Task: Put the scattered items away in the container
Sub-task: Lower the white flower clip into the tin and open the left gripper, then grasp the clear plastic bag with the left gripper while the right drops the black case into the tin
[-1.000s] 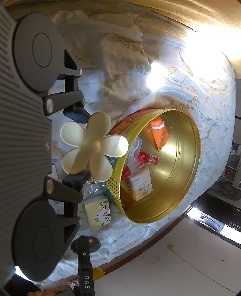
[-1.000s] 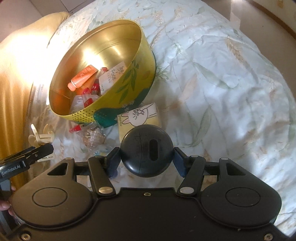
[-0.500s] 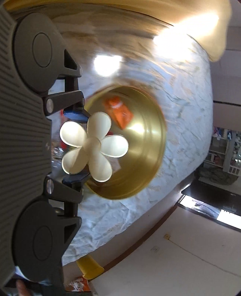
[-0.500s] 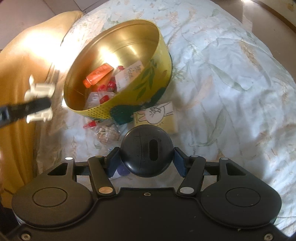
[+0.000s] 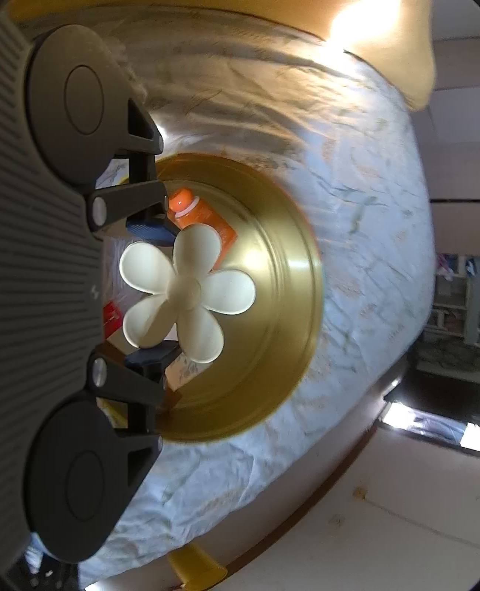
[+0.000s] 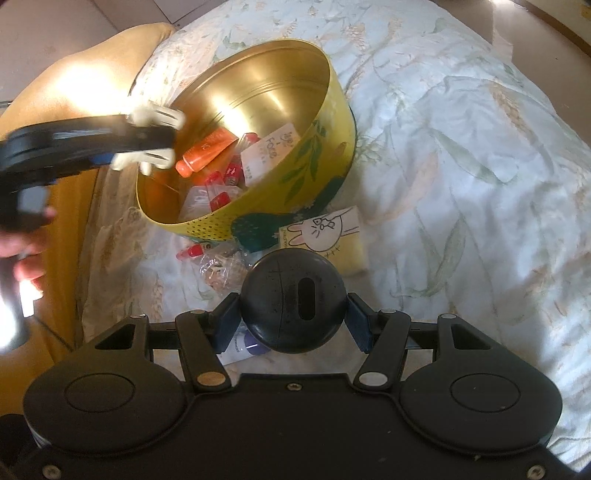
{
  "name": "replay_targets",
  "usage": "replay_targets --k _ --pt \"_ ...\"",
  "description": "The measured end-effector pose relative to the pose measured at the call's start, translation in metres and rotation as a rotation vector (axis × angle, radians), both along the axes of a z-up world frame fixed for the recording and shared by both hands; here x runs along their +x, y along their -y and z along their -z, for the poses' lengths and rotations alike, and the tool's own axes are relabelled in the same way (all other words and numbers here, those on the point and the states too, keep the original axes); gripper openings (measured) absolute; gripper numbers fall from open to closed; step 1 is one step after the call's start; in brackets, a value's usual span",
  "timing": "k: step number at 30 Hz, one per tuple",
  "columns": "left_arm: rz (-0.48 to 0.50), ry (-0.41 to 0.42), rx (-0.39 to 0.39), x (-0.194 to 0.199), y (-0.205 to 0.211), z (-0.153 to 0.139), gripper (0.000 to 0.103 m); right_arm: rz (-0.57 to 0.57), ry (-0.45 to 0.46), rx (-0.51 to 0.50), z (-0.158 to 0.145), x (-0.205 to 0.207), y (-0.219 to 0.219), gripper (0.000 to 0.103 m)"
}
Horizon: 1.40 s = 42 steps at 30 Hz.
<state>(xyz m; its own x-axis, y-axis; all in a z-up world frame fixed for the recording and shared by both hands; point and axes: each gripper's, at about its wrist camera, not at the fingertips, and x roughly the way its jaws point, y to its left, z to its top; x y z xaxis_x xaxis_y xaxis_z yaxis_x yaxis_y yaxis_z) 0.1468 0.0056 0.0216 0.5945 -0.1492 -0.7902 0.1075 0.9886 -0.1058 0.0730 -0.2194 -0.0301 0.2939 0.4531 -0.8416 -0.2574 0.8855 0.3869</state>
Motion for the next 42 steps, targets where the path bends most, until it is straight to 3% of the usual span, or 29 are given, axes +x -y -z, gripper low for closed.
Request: replay_targets --k 3,6,11,22,28,35,38,41,42 --pt "-0.034 -0.015 -0.059 0.007 -0.003 0.009 0.072 0.01 -0.008 0.001 0.003 0.003 0.001 0.058" --pt "-0.065 0.015 -0.025 0.005 -0.005 0.008 0.094 0.022 -0.019 0.005 0.006 0.006 0.005 0.058" --pt "-0.06 -0.014 -0.048 -0.008 -0.013 0.009 0.095 0.031 -0.018 0.025 0.004 0.008 0.008 0.059" --pt "0.091 -0.08 -0.045 -0.076 -0.025 0.025 0.095 0.08 -0.019 0.036 0.0 0.01 0.017 0.059" --pt "0.202 -0.127 -0.061 -0.112 -0.007 0.041 0.095 0.099 -0.018 0.044 -0.002 0.011 0.022 0.059" --pt "0.304 -0.143 -0.015 -0.128 0.038 0.067 0.095 0.126 -0.021 0.046 -0.001 0.012 0.027 0.059" --pt "0.298 -0.133 -0.016 -0.126 0.047 0.071 0.091 0.124 -0.022 0.039 0.0 0.011 0.027 0.059" --pt "0.266 -0.138 -0.056 -0.122 0.046 0.076 0.077 0.119 -0.024 0.032 0.002 0.011 0.026 0.059" --pt "0.248 -0.153 -0.08 -0.12 0.044 0.077 0.05 0.12 -0.025 0.03 0.002 0.011 0.025 0.059"
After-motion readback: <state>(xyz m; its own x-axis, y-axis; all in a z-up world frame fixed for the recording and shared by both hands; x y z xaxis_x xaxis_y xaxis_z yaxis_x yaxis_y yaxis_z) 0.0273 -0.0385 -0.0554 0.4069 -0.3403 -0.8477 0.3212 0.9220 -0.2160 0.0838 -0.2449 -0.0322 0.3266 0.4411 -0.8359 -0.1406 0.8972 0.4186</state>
